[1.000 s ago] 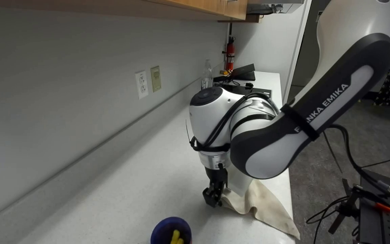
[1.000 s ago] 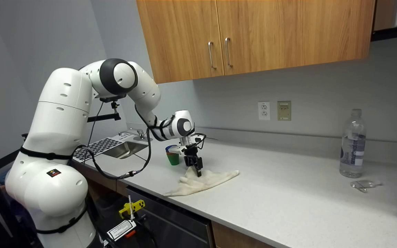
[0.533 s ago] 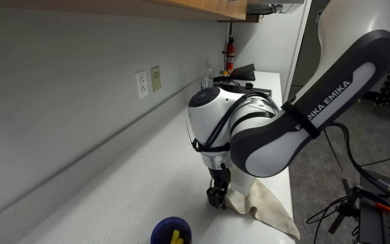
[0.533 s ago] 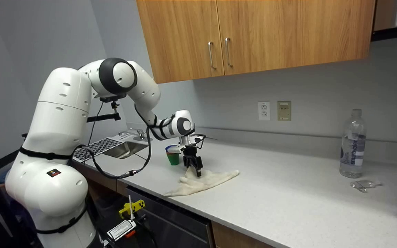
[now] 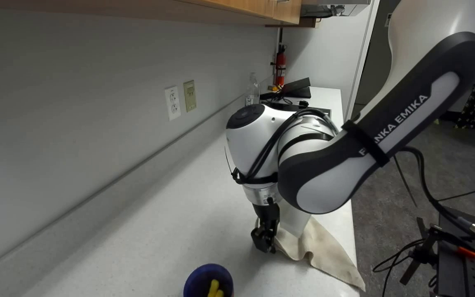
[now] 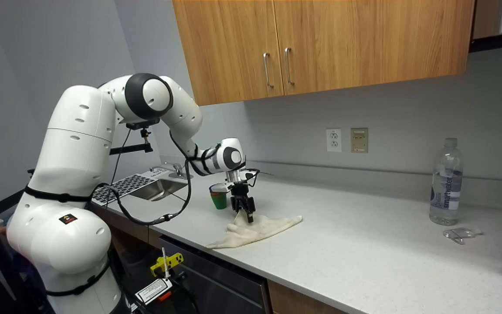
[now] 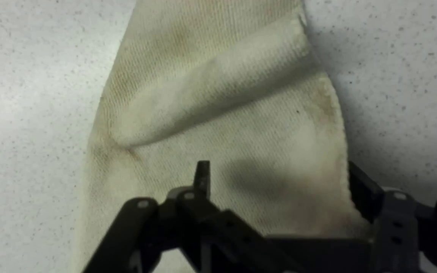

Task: Unfold the cloth on the counter

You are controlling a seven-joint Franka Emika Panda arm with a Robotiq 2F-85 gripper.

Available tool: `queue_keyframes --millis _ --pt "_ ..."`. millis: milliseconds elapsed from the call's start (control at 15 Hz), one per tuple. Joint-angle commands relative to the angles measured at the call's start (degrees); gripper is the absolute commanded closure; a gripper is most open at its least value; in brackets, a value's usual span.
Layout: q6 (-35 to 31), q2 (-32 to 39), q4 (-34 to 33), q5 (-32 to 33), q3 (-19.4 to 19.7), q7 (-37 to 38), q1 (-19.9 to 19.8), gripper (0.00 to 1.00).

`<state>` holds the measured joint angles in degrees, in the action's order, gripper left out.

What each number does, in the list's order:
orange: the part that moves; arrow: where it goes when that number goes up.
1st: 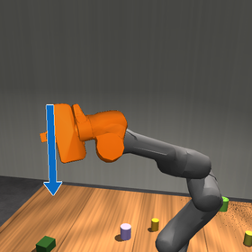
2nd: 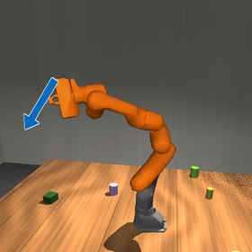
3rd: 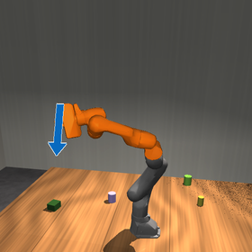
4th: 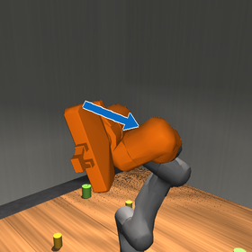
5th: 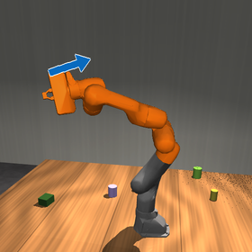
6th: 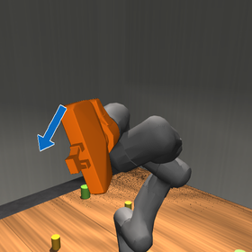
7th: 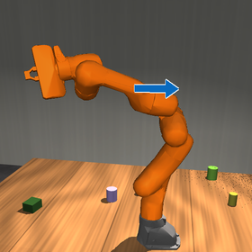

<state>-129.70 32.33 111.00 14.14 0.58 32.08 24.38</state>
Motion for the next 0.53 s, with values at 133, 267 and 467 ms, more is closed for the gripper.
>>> queue_keyframes --millis 133,267,467 --pt "2.4 -1.2 -1.7 0.0 -0.9 -1.6 -1.2 0.14" --pt "2.7 -1.2 -1.8 0.0 -0.9 -1.7 -1.4 0.21" --pt "2.8 -1.0 -1.7 0.1 -0.8 -1.8 -1.7 0.44"
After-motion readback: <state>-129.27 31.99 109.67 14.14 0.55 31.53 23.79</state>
